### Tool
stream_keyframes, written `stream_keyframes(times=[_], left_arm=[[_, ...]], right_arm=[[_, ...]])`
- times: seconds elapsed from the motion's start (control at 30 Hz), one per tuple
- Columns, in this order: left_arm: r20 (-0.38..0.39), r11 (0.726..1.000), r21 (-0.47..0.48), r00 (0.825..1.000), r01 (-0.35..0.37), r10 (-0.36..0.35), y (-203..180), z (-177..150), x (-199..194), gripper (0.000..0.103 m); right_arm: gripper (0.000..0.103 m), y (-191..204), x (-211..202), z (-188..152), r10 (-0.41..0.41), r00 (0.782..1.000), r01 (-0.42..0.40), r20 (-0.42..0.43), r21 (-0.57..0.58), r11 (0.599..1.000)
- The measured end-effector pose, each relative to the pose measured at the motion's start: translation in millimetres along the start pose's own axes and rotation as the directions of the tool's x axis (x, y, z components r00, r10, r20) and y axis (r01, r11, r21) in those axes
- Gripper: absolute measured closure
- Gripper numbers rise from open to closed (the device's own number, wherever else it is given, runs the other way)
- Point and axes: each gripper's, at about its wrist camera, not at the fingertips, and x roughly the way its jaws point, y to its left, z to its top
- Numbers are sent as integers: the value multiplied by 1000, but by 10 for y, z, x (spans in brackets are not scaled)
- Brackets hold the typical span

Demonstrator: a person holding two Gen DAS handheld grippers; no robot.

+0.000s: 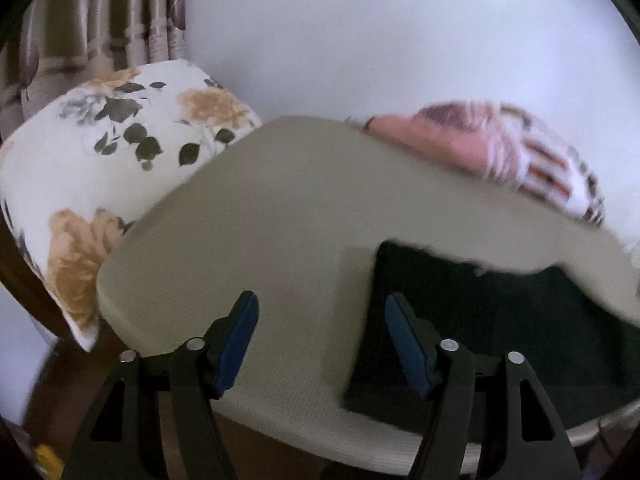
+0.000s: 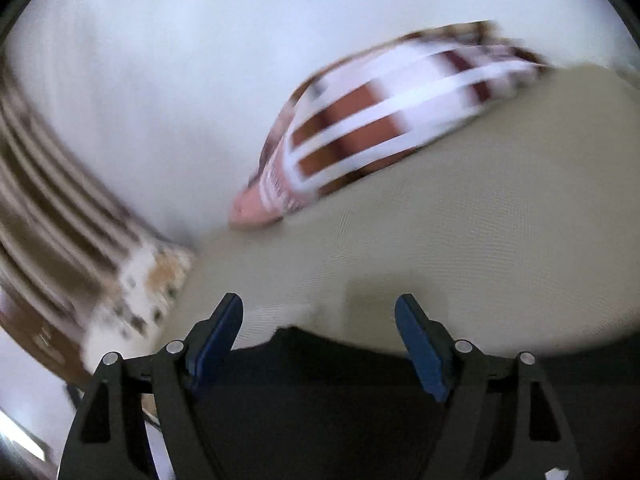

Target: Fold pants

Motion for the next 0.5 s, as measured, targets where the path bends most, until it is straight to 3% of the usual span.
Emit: stream_keyframes(times=[0.07,0.17,0.23,0.3,0.37,0.43,0.5], left_arm=[[-2,996,-32,997,82,-82,-55,33,-110,26],[-28,980,-13,980,197,-198,-319,49,-192,25],[-70,967,29,965,254,-251,-606,45,-161,25],[-104,954,72,954,290,-282,-891,31,-125,25],[-120,944,120,948,307,-293,-1205,-12,-115,25],[-146,935,143,942,324,-304,-1455,-47,-87,25],[-169,927,147,933,344,-319,-1619,-68,-69,25]], right_arm=[[26,-428,-610,-135,-18,999,15,38,86,996],[25,-1139,-1576,-428,-119,988,94,96,231,968],[24,-1571,-2156,-667,-190,969,126,156,350,928],[24,-1987,-2693,-977,-214,947,71,238,496,865],[24,-2210,-3034,-1205,-239,921,25,307,566,824],[24,-2304,-3227,-1325,-257,903,11,344,580,815],[24,-2362,-3268,-1360,-249,899,-9,360,583,813]])
